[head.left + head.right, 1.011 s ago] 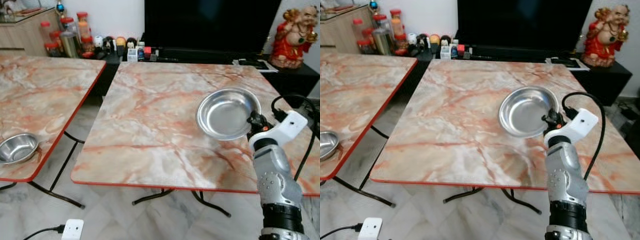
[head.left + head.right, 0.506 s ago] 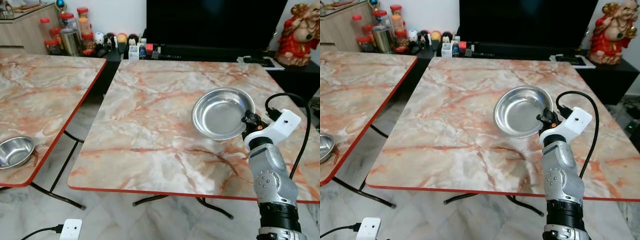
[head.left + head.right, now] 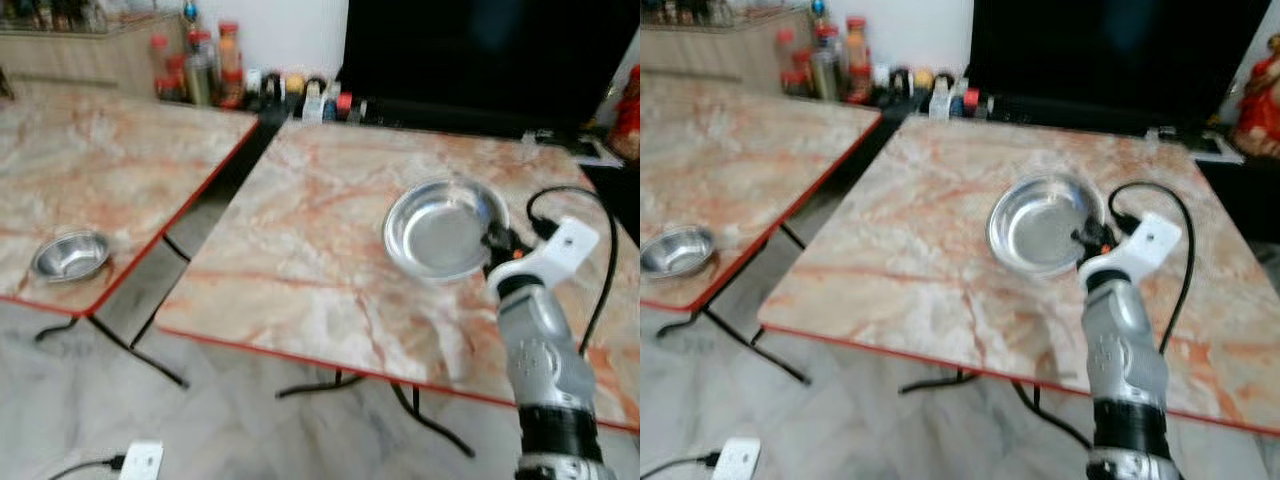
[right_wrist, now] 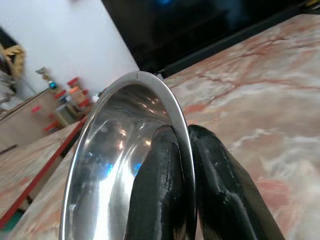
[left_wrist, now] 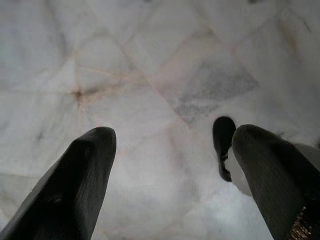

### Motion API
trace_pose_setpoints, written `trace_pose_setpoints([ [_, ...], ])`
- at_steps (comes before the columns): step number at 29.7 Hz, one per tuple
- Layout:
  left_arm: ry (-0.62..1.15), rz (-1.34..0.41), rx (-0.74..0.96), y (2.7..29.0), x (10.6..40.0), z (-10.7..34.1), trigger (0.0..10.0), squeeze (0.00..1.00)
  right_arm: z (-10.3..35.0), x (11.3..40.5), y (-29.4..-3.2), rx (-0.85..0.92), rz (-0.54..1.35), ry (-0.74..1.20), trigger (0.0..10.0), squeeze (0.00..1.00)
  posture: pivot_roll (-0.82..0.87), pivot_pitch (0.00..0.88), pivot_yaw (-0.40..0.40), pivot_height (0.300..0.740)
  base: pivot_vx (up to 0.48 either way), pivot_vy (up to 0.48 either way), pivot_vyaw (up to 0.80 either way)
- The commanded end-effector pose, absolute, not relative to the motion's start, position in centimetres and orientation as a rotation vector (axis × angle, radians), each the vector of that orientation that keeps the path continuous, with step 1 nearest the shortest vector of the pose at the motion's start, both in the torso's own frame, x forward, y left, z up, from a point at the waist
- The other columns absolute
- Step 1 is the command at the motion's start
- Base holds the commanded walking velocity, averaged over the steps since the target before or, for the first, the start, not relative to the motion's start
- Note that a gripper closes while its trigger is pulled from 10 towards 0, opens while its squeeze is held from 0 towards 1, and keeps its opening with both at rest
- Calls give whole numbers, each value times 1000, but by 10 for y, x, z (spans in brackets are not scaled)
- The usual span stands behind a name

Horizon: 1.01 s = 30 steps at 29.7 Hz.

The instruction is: Setting the table

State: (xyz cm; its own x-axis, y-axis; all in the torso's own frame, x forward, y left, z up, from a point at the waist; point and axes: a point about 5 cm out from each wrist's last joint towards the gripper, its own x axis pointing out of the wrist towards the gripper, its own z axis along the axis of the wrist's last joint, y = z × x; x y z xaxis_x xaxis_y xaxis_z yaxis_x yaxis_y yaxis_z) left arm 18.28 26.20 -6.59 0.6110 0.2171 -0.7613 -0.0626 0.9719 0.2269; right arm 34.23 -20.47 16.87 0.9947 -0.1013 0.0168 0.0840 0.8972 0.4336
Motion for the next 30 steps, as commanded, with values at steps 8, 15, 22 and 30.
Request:
trace_pose_setpoints([
  [8,914,155,177,257,181,-69,10000,0,172,342,-207,435,-82,-30,10000,0,-14,76,-47,740,243,-299,107],
  [15,913,153,174,256,181,-69,10000,0,169,341,-197,421,3,6,10000,0,-16,80,-50,740,34,0,0],
  [22,913,153,164,256,181,-69,10000,0,162,338,-182,420,142,79,10000,0,-20,80,-53,740,0,0,0],
  [30,913,149,161,255,181,-69,10000,0,155,328,-162,420,307,164,10000,0,-24,80,-57,740,0,0,0],
])
